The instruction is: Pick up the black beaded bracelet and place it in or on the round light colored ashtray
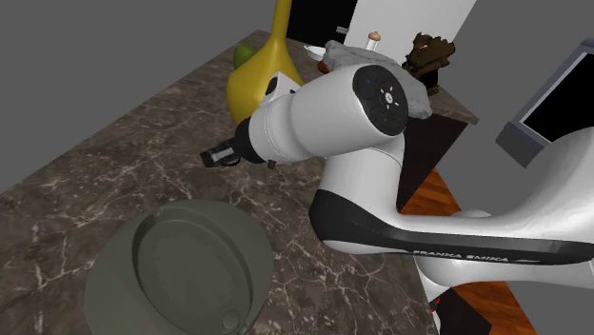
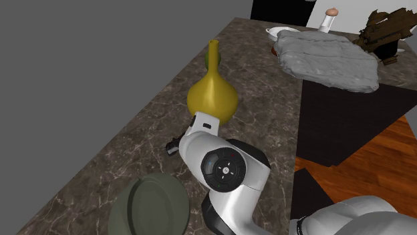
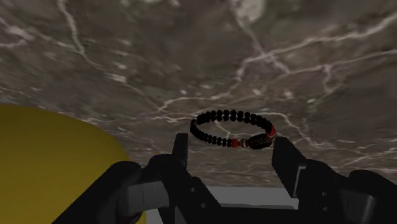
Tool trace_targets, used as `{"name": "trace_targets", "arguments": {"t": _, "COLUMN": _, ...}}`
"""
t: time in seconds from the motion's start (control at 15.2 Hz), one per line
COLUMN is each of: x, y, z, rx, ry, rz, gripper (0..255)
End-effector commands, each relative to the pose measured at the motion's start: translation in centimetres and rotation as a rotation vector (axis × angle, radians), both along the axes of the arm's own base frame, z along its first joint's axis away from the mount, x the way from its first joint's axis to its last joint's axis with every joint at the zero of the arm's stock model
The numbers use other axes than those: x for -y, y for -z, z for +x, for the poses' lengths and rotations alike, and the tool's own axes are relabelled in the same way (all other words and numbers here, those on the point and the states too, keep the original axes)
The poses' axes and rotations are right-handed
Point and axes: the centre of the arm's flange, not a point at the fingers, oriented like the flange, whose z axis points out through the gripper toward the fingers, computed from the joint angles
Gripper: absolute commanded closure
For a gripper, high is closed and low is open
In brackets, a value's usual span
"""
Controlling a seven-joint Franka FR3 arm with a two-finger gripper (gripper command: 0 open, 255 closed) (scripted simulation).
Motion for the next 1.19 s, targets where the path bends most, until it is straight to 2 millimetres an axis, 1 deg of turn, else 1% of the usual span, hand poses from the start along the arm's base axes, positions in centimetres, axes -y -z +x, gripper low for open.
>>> {"name": "trace_targets", "arguments": {"t": 0.0, "x": 0.1, "y": 0.1, "z": 0.0, "rx": -0.003, "ry": 0.002, "rz": -0.002, "gripper": 255}}
{"name": "trace_targets", "arguments": {"t": 0.53, "x": 0.1, "y": 0.1, "z": 0.0, "rx": -0.003, "ry": 0.002, "rz": -0.002, "gripper": 255}}
{"name": "trace_targets", "arguments": {"t": 1.12, "x": 0.1, "y": -4.6, "z": 0.0, "rx": -0.003, "ry": 0.002, "rz": -0.002, "gripper": 255}}
